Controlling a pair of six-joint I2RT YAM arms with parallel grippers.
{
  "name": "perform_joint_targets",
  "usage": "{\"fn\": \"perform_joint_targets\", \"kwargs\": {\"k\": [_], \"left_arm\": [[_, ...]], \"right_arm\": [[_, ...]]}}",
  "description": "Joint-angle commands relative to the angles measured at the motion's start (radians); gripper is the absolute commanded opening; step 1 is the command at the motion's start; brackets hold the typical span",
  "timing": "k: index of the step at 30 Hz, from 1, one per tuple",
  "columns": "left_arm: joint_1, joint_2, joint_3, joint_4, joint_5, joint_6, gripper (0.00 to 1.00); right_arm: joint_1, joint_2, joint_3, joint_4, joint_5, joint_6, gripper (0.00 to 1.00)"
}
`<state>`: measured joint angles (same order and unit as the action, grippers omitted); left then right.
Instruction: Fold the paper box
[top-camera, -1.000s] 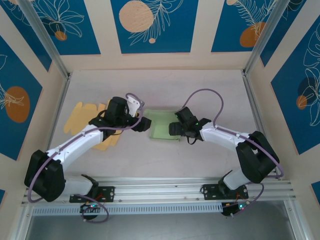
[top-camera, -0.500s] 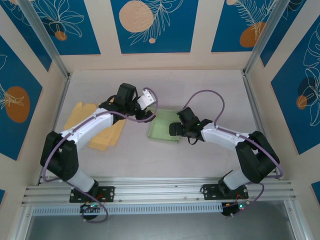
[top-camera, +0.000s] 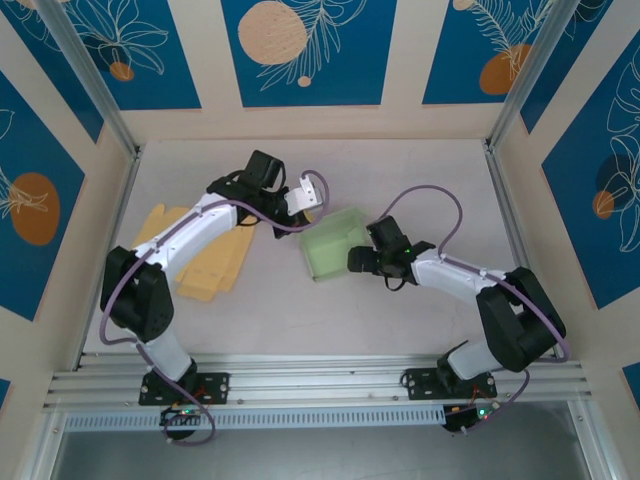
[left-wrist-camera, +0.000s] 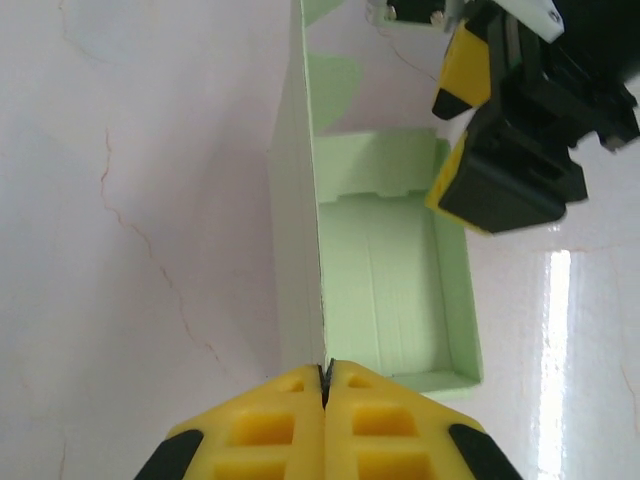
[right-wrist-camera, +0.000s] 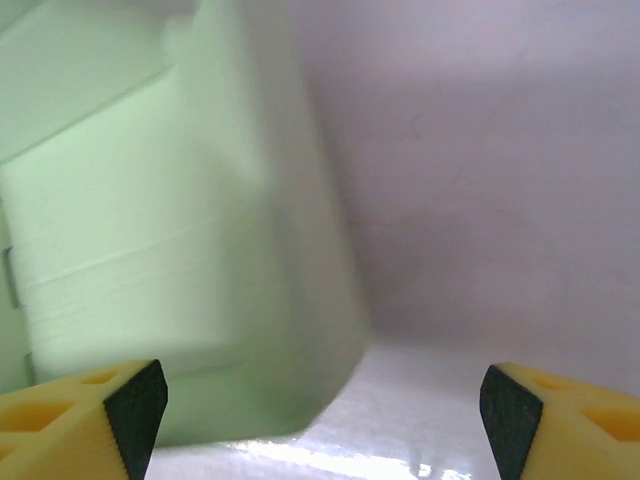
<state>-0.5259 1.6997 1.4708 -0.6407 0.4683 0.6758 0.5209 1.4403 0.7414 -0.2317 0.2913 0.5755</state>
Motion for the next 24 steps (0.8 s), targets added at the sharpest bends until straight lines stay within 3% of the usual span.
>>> {"fn": "perform_joint_targets", "kwargs": {"k": [1, 11, 24], "left_arm": [[0.006, 0.037, 0.074, -0.167, 0.044, 0.091, 0.0], [0.013, 0.222, 0.319, -0.431, 0.018, 0.092, 0.0], [0.018, 0.256, 0.406, -0.471, -0.007, 0.072, 0.0]], "right_arm": [[-0.039, -0.037, -0.008, 0.052, -0.08, -0.039, 0.83], [-0.071, 0.005, -0.029, 0.229, -0.166, -0.149, 0.72], [0.024, 0.121, 0.014, 0.195, 0.031, -0.152, 0.48]]}}
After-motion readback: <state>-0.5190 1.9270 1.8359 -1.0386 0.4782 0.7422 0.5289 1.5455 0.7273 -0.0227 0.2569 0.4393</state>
